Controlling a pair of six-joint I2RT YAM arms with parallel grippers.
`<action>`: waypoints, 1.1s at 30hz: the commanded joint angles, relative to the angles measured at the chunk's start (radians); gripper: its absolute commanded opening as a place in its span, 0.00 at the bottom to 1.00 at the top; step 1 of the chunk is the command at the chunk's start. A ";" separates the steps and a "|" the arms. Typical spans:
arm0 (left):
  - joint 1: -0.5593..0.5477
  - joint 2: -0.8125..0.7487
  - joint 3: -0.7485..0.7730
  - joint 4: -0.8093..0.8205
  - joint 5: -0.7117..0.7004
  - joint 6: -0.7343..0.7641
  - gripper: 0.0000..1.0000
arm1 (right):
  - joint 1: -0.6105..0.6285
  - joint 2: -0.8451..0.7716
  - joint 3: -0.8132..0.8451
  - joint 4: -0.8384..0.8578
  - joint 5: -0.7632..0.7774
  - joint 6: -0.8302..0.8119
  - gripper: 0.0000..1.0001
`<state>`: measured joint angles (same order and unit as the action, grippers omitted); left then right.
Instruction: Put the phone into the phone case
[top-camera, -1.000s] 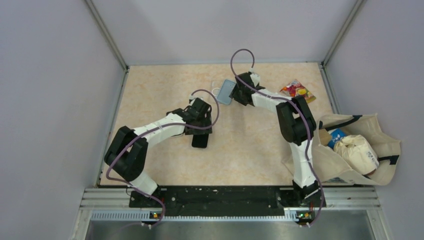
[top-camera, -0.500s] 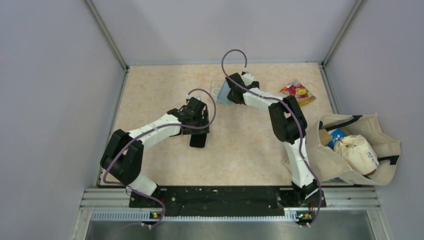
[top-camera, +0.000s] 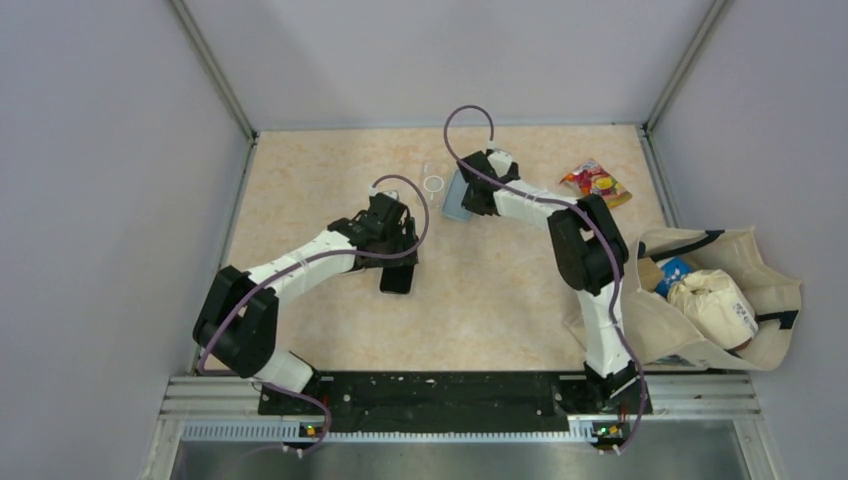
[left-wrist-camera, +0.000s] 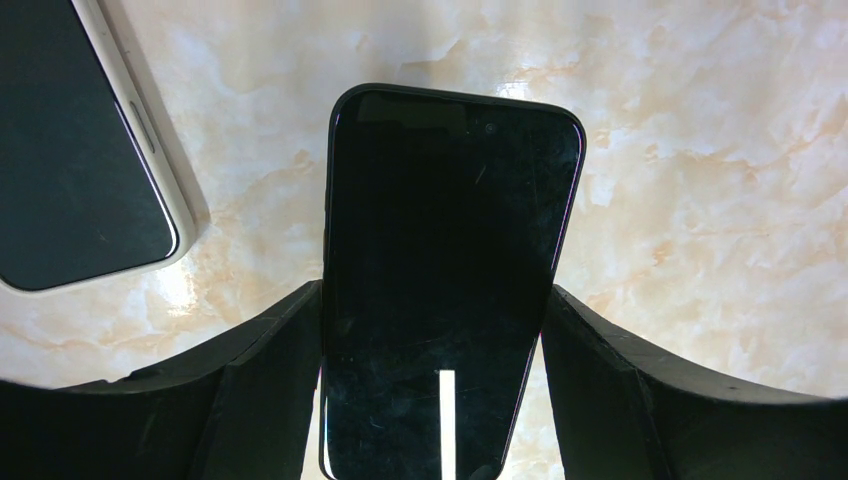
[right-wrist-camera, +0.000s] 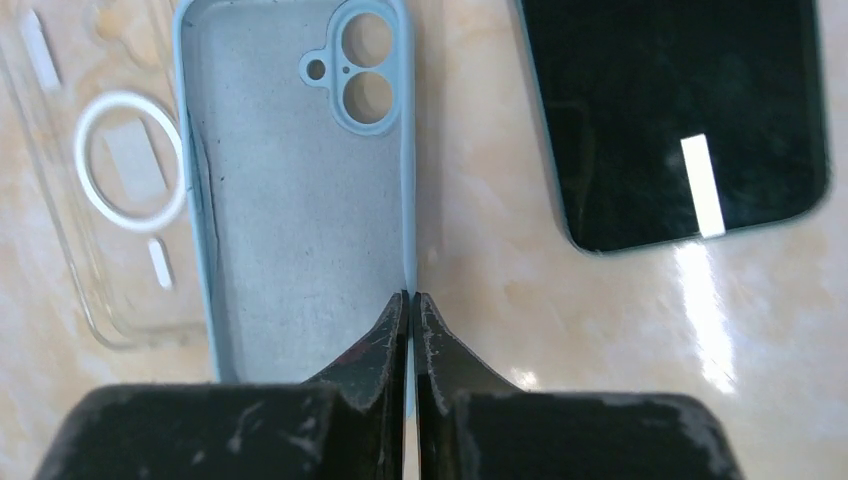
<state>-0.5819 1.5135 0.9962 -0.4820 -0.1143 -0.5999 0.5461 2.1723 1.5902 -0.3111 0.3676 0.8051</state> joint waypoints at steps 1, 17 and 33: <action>0.006 -0.057 -0.004 0.062 0.016 -0.017 0.43 | 0.011 -0.166 -0.089 -0.063 -0.048 -0.078 0.00; 0.007 -0.047 -0.010 0.076 0.038 -0.061 0.43 | 0.142 -0.558 -0.657 0.056 -0.219 -0.073 0.00; 0.007 -0.042 -0.040 0.092 0.047 -0.100 0.43 | 0.272 -0.544 -0.664 0.170 -0.278 -0.017 0.01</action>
<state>-0.5808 1.4998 0.9627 -0.4465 -0.0738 -0.6796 0.8154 1.6154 0.8722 -0.1997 0.1074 0.7990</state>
